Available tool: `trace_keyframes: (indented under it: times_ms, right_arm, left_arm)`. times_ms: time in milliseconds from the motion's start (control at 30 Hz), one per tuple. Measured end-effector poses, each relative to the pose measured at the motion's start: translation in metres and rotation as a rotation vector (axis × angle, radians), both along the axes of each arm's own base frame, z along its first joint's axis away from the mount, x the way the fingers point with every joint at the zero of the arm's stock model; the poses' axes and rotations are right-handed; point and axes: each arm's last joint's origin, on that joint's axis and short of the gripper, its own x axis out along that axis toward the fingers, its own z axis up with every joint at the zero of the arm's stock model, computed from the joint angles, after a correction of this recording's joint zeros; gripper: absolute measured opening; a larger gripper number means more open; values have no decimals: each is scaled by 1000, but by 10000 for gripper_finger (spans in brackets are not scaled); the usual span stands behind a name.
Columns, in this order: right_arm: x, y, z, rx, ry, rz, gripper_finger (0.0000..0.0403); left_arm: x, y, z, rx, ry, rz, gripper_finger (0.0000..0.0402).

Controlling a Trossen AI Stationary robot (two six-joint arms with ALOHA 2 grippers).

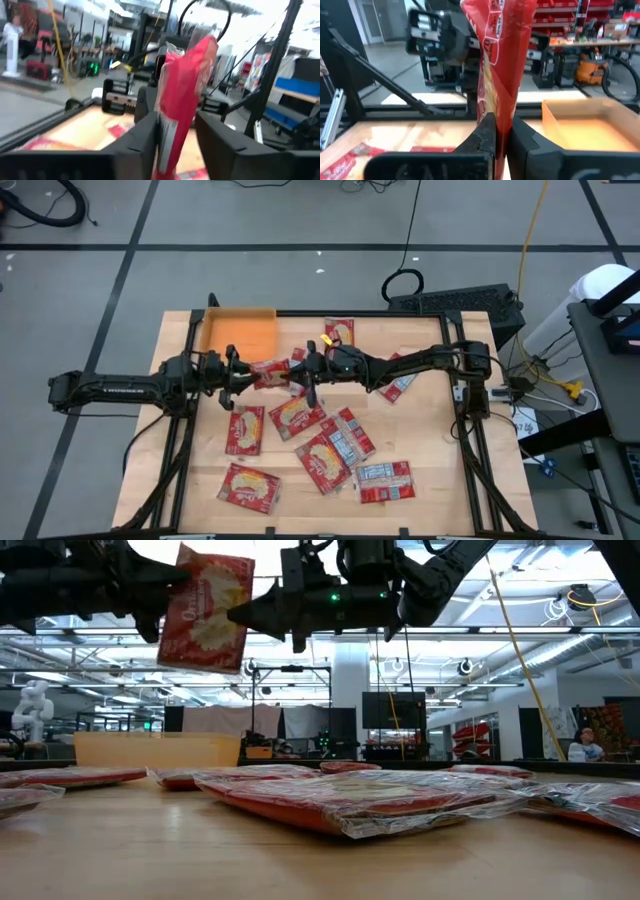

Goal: Sort popcorn bags into baskets
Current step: Put the red popcorn bag into the orange bin

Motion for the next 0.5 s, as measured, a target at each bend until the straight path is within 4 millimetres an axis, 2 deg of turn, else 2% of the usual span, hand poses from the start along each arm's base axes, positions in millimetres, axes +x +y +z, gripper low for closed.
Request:
trace_keyframes:
  times_ms: [133,267,400,500]
  right_arm:
    - [-3,-2,7,0,0,-5,15]
    - [-5,-2,12,-8,1,-6,14]
    - [-7,-2,17,-28,0,-5,12]
    - [-7,-2,16,-26,8,-6,12]
  left_arm:
    - [5,5,17,-29,192,75,198]
    - [7,8,30,-19,348,106,225]
    - [10,9,30,-6,371,103,222]
    - [15,9,29,-16,372,102,190]
